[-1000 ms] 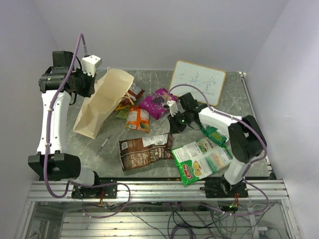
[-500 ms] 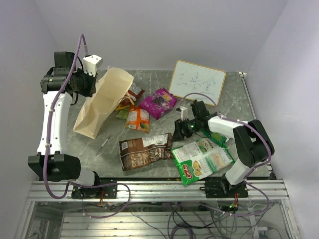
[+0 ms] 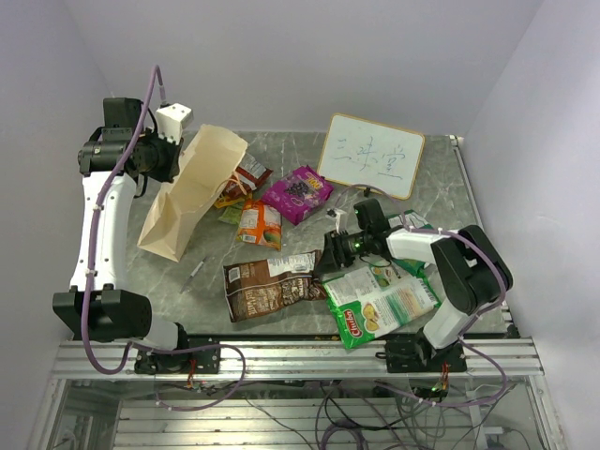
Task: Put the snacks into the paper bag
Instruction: Pick up the snack from the center of the board.
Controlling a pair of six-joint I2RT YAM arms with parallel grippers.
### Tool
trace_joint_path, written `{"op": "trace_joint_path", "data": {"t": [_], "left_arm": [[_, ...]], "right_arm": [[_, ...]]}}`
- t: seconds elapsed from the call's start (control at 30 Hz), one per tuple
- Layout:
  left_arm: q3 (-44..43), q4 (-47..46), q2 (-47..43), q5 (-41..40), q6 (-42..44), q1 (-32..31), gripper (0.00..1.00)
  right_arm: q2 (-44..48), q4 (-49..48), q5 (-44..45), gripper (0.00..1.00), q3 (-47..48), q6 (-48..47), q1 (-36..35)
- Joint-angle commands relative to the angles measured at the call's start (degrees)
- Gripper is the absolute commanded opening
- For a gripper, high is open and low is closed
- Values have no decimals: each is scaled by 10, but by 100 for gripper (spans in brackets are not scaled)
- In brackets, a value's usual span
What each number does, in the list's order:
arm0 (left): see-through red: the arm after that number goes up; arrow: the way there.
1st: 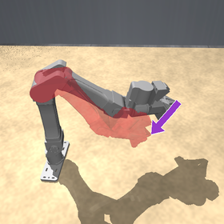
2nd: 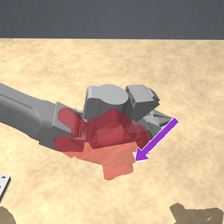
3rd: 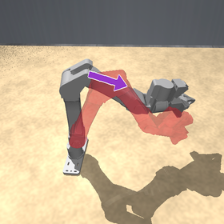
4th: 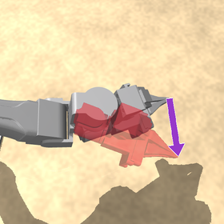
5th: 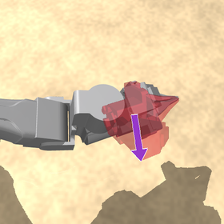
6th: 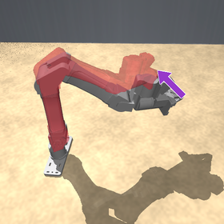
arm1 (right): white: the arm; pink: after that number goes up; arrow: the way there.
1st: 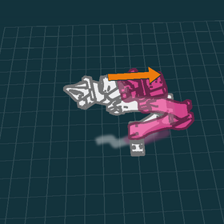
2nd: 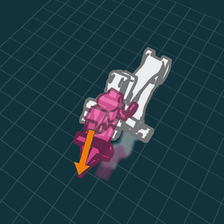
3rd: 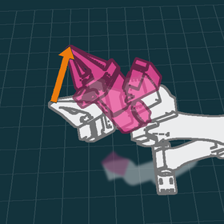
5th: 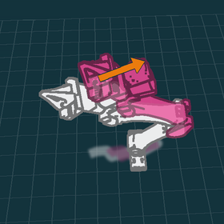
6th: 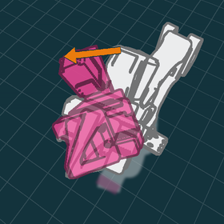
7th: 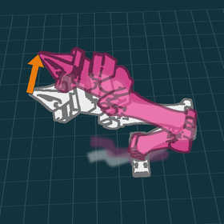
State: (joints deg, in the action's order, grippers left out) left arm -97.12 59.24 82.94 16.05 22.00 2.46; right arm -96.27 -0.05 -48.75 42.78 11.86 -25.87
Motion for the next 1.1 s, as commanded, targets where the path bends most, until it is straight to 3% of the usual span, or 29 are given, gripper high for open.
{"op": "trace_joint_path", "data": {"t": [0.0,0.67,1.07], "left_arm": [[6,-19,-8,-6,-6,-5,12],[16,-25,-6,-6,3,-6,12],[28,-38,-4,2,-4,-6,12]], "right_arm": [[-21,-25,-4,43,-9,4,-3],[-87,-76,-56,42,-1,38,-22],[-87,-58,-76,2,50,18,-3]]}}
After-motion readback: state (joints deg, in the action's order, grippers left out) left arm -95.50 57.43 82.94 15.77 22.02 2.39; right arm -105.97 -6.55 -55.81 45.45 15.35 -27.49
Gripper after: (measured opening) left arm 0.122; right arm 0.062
